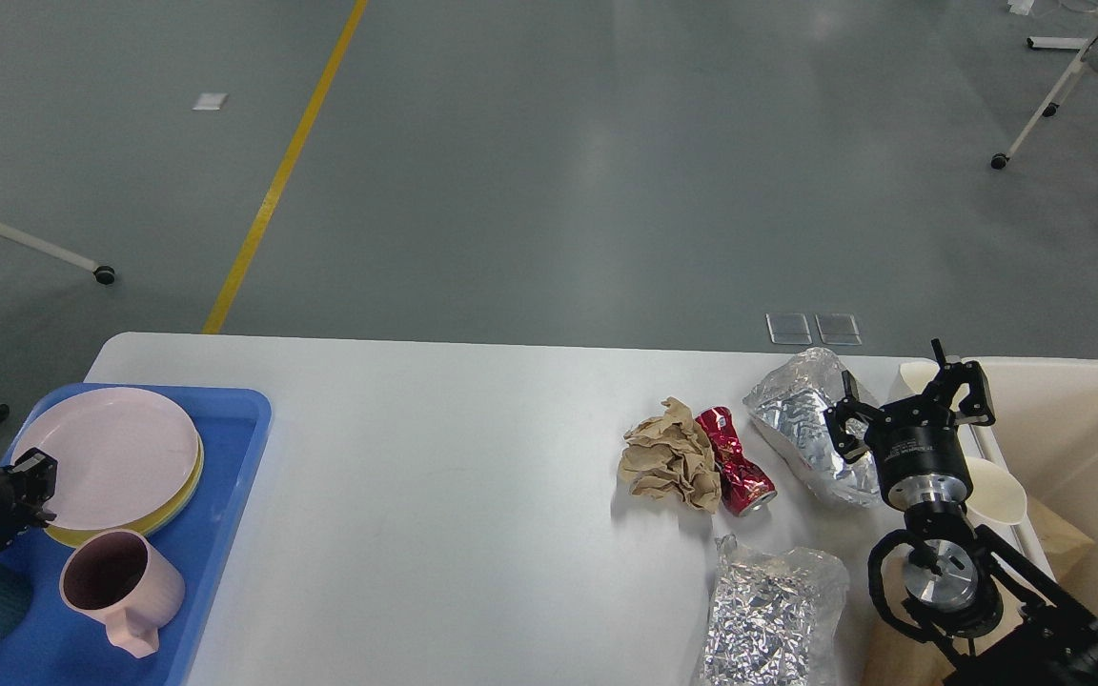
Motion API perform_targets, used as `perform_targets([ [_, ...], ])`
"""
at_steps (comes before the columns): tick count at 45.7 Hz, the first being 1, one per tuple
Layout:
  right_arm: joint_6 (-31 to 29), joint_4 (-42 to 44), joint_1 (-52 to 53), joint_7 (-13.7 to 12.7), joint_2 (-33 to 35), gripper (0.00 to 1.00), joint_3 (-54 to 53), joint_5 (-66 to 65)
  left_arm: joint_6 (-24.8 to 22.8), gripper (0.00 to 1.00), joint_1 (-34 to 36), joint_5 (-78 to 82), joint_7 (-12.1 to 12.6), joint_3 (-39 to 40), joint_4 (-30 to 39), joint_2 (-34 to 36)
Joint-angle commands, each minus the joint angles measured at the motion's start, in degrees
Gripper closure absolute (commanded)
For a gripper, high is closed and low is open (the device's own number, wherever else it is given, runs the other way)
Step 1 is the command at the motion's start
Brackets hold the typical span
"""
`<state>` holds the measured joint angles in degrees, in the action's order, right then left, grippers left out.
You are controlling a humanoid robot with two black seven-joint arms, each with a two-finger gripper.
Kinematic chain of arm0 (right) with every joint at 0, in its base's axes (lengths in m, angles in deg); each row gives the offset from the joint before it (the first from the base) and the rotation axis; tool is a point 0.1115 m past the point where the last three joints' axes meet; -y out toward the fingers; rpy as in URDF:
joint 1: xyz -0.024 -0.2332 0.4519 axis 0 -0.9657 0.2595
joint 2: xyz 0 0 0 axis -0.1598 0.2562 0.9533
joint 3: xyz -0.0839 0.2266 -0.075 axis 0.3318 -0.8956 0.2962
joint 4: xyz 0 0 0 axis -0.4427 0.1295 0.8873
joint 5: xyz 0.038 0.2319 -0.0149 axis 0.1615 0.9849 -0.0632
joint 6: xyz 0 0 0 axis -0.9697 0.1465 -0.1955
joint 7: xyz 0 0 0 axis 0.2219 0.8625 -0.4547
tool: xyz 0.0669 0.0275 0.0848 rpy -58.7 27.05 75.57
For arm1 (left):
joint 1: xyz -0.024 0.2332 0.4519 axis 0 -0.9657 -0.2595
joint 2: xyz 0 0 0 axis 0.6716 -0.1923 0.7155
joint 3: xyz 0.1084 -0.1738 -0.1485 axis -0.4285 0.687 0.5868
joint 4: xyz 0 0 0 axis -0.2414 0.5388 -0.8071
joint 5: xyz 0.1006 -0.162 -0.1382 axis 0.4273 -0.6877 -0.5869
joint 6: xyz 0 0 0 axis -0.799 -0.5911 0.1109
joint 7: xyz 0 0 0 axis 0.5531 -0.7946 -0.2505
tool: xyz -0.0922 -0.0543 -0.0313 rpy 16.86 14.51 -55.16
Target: Tidy desktop
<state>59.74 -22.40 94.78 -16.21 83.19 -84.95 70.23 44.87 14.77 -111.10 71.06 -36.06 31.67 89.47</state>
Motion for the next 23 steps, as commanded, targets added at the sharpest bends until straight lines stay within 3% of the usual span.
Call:
perform_targets([
  [1,0.0,0.0,0.0,0.0,0.0,0.0,0.0,0.04,0.07,0.17,0.09,-0.05,-0.01,0.03,0.07,0.09],
  [14,0.0,0.0,0.0,0.0,0.0,0.0,0.0,-0.05,-0.73,0.08,0.17,0.3,-0.19,0.03,0.33,0.0],
  [23,0.0,0.0,0.0,0.0,0.0,0.0,0.0,-0.05,-0.55,0.08,0.44,0.21,-0.28,0.03,0.33,0.09],
])
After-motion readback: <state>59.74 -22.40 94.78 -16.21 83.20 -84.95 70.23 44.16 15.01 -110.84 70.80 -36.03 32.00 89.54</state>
